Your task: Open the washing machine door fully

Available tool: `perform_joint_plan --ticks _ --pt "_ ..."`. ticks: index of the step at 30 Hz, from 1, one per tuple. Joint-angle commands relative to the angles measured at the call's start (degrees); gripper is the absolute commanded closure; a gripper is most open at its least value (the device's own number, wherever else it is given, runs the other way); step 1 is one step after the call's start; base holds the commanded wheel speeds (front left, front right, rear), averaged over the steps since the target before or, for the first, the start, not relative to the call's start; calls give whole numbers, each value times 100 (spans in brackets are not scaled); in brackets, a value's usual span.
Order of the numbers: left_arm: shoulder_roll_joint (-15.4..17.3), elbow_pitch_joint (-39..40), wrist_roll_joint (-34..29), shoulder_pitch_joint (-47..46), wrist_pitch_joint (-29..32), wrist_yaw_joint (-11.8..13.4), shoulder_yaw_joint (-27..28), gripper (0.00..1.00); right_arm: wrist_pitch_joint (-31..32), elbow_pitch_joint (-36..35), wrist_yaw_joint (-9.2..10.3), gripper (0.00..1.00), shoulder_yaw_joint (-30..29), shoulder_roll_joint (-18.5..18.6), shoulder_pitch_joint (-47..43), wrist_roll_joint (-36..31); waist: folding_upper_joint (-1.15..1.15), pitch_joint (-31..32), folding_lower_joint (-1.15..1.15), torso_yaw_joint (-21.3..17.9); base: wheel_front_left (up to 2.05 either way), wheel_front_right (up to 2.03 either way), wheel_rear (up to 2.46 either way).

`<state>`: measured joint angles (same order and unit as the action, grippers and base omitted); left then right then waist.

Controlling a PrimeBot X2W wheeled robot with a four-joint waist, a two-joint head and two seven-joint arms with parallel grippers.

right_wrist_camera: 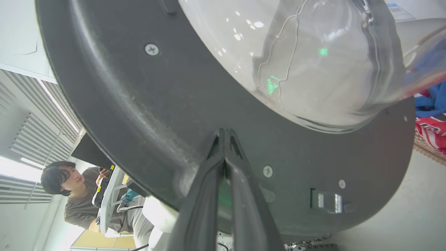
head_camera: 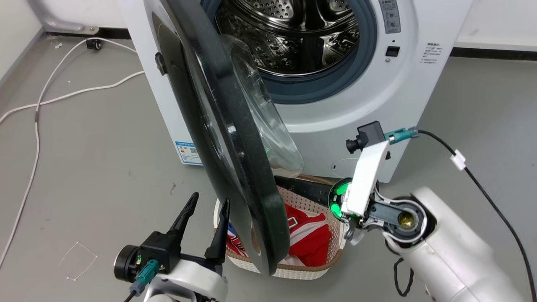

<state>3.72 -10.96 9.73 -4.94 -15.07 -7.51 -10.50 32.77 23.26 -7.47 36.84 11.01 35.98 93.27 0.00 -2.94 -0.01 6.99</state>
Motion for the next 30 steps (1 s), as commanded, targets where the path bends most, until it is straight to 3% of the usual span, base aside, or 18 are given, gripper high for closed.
perform_joint_plan --ticks 1,15,17,18,19,24,30 --pt "3 3 -29 46 -14 4 28 0 -122 -84 -4 100 -16 -23 -126 -69 0 13 1 -19 0 0 0" --pt "-9 -133 0 233 -14 4 18 0 -3450 -846 -4 100 -1281 100 -1650 -1015 0 277 1 -193 0 0 0" --pt "-15 -142 2 247 -14 4 24 0 -3733 -958 -4 78 -1448 131 -1984 -1077 0 307 1 -217 0 0 0" --pt "-17 -140 2 255 -14 4 33 0 -3854 -1021 -4 57 -1525 135 -2159 -1094 0 319 1 -233 0 0 0" --pt "-19 -131 -1 261 -14 3 44 0 -3992 -1075 -4 3 -1614 176 -2295 -1168 0 322 1 -249 0 0 0" --pt "-24 -106 -15 316 -14 4 92 0 -4584 -1124 -4 0 -2050 295 -2933 -1830 0 320 1 -324 0 0 0" --pt "16 -113 -36 240 -14 4 154 0 -4782 -1039 -4 0 -2896 173 -3296 -3799 0 258 1 -400 0 0 0"
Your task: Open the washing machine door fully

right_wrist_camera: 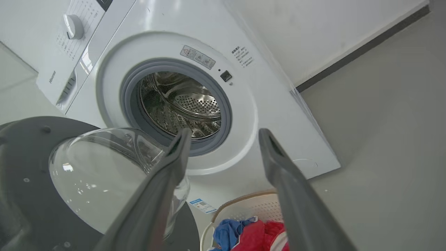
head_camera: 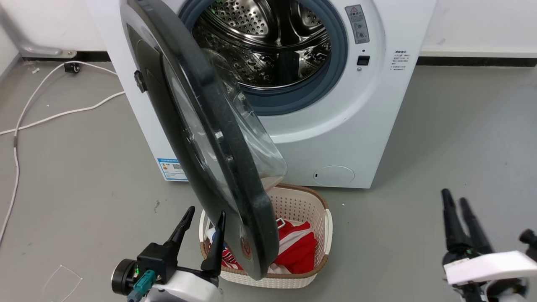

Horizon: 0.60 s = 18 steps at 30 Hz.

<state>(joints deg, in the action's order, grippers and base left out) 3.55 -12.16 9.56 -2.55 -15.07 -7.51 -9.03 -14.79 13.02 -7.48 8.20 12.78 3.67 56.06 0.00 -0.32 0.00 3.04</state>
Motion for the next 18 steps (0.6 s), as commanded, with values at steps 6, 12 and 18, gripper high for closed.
perform_joint_plan --ticks 6,12,18 --pt "70 7 -34 -41 -14 4 105 0 13 -745 -3 0 -1070 -615 -393 -2938 0 -16 0 -74 0 0 0" --pt "72 -22 -59 -55 -14 4 168 0 568 -1625 -2 0 -1283 -957 -824 -4459 0 -16 0 -120 0 0 0" --pt "72 -50 -82 -81 -14 4 210 0 705 -1831 -1 0 -1144 -996 -1118 -4819 0 -35 0 -147 0 0 0"
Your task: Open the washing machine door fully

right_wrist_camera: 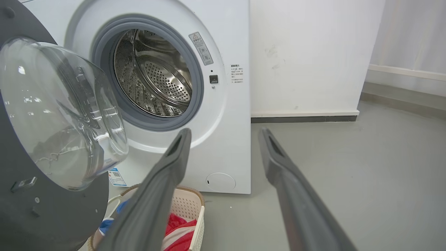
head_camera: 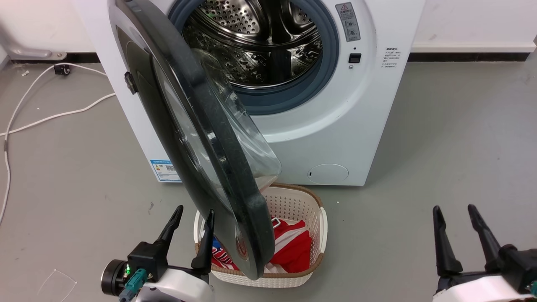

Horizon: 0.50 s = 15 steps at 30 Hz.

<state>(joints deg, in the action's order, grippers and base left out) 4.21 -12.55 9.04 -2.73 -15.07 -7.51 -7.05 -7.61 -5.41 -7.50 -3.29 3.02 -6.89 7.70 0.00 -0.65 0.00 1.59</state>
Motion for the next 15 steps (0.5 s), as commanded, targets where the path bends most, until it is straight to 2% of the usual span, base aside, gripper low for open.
perform_joint_plan --ticks 1,15 --pt "5 -16 -24 -66 -14 4 8 0 -20 65 1 0 23 -21 -77 -42 0 -3 0 -1 0 0 0" --pt "-18 -35 -55 -87 -13 4 82 0 -137 527 1 0 61 -21 32 85 0 -11 0 -24 0 0 0"
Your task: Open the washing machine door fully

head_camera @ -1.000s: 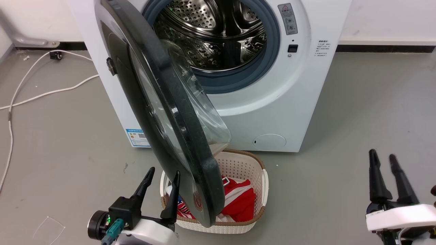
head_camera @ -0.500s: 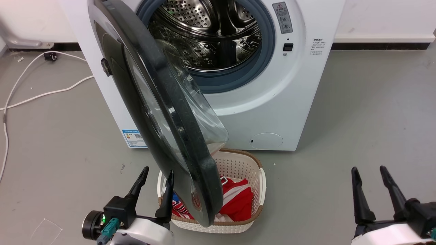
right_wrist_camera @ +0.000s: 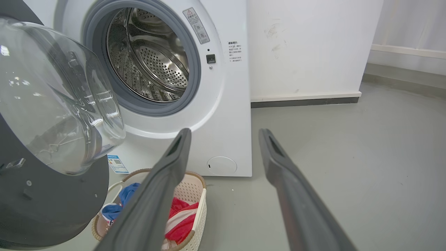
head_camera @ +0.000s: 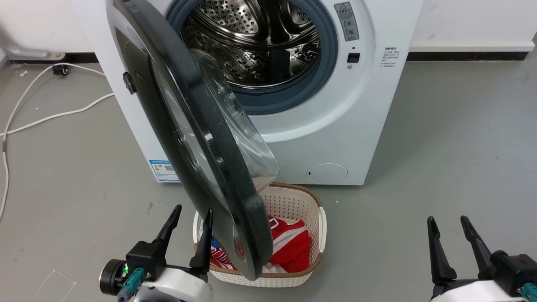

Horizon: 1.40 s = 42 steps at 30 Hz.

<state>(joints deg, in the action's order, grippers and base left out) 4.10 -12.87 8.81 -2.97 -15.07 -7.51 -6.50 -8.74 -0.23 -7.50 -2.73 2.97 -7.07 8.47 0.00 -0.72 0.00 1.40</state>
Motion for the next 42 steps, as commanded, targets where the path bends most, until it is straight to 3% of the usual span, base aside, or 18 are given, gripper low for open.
perform_joint_plan --ticks 1,7,8,10,11,20,30,35,42 --pt "-6 -11 -34 -68 -13 4 38 0 -24 14 1 0 6 -17 59 1 0 -7 0 -10 0 0 0" --pt "-11 -50 -91 -90 -13 4 65 0 5 35 1 0 33 -17 74 -71 0 -21 0 -18 0 0 0" --pt "-13 -61 -93 -88 -13 4 64 36 11 36 1 0 29 -17 69 -77 0 -22 0 -18 0 0 0" --pt "-15 -75 -87 -95 -13 4 73 97 39 47 1 0 21 -17 63 -81 0 -24 0 -18 0 0 0" --pt "-14 -78 -85 -103 -13 4 79 100 40 44 1 0 21 -17 68 -94 0 -24 0 -18 0 0 0" --pt "42 216 12 -217 -13 4 291 100 38 76 1 0 -22 -18 48 -70 0 12 0 32 0 0 0" --pt "129 1836 -16 -779 -13 3 709 100 16 42 1 0 -145 -17 9 -29 0 103 0 147 0 0 0" --pt "97 2634 20 -1010 -13 4 374 100 11 25 1 0 -192 -17 -12 -21 0 115 0 180 0 0 0" --pt "76 3390 275 -1110 331 4 -791 100 21 31 1 0 -166 -16 -31 8 0 100 0 159 0 0 0"
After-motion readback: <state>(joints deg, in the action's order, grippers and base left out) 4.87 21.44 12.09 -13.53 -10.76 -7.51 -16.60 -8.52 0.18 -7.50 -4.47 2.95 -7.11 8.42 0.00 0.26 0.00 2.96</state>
